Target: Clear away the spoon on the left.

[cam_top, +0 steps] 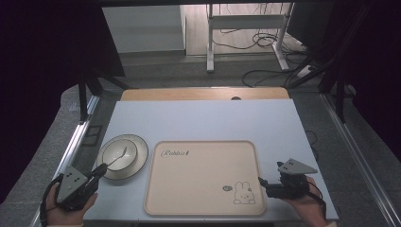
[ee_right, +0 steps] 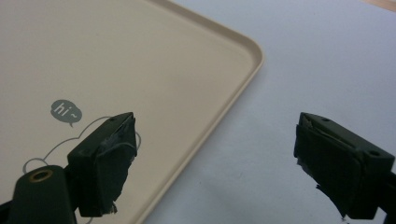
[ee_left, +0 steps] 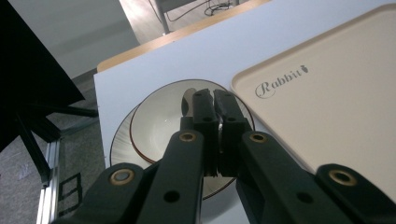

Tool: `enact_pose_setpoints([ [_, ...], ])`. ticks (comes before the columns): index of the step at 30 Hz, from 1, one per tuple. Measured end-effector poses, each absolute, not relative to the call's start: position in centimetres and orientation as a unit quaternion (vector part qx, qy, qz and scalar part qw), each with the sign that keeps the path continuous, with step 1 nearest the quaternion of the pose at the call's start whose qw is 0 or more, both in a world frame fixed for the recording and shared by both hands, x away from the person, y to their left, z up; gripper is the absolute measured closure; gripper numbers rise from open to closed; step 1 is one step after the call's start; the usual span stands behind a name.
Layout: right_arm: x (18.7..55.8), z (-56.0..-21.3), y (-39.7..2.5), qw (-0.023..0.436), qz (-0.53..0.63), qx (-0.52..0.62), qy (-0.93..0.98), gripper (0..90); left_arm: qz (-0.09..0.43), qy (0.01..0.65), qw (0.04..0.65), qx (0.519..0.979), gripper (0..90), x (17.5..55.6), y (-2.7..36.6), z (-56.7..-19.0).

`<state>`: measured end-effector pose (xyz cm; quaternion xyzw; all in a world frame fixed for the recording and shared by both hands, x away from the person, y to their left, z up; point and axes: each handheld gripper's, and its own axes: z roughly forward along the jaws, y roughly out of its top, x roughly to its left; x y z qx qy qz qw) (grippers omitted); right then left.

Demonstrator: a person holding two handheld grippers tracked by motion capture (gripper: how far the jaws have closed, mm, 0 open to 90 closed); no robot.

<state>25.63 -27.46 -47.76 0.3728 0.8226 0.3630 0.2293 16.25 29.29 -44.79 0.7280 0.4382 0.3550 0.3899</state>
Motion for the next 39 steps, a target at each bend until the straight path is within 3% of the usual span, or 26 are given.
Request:
enact_pose_setpoints([
  [39,25.6,-47.7,-27.6,0.231,0.365,0.375,0.821,13.3,0.365,0.416,0.424,0.717,89.5,16.5,27.7,-42.8],
])
